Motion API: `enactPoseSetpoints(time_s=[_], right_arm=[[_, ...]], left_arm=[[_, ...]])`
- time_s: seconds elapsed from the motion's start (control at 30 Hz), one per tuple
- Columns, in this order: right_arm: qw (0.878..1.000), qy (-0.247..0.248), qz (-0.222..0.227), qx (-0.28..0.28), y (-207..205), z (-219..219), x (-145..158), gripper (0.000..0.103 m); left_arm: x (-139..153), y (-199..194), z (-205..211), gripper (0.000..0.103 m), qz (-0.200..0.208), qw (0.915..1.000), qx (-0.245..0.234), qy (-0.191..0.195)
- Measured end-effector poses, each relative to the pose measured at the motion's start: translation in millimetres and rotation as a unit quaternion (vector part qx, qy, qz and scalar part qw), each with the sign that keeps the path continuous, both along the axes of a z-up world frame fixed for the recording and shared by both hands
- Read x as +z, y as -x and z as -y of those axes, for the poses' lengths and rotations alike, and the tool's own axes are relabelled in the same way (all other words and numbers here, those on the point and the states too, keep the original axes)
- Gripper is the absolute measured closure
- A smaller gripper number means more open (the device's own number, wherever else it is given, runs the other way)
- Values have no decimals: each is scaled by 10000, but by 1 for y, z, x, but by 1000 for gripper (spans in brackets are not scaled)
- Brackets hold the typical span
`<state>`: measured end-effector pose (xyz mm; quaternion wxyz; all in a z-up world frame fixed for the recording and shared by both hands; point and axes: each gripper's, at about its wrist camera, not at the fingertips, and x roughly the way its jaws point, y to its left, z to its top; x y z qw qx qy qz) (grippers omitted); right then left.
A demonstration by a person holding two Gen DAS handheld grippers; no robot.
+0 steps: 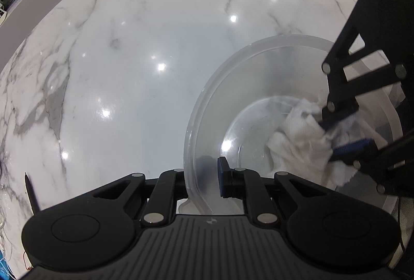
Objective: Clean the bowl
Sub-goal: 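Rub the cloth around the bowl bottom with the right tool while the left tool holds the rim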
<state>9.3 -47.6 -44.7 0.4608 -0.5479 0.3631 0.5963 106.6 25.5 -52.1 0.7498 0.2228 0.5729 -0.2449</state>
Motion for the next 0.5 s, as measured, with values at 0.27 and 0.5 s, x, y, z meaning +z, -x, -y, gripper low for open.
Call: enactPoseSetpoints(time_s=[0.27,0.5], right_arm=[[9990,-225,386,-69,-8,-1,-3,84],[9958,-708,569,-124,-18,-4,-6,84]], left_arm=[[0,-4,-2,91,4,10000,7,-13],[5,3,-1,91,-12,10000,31,32]])
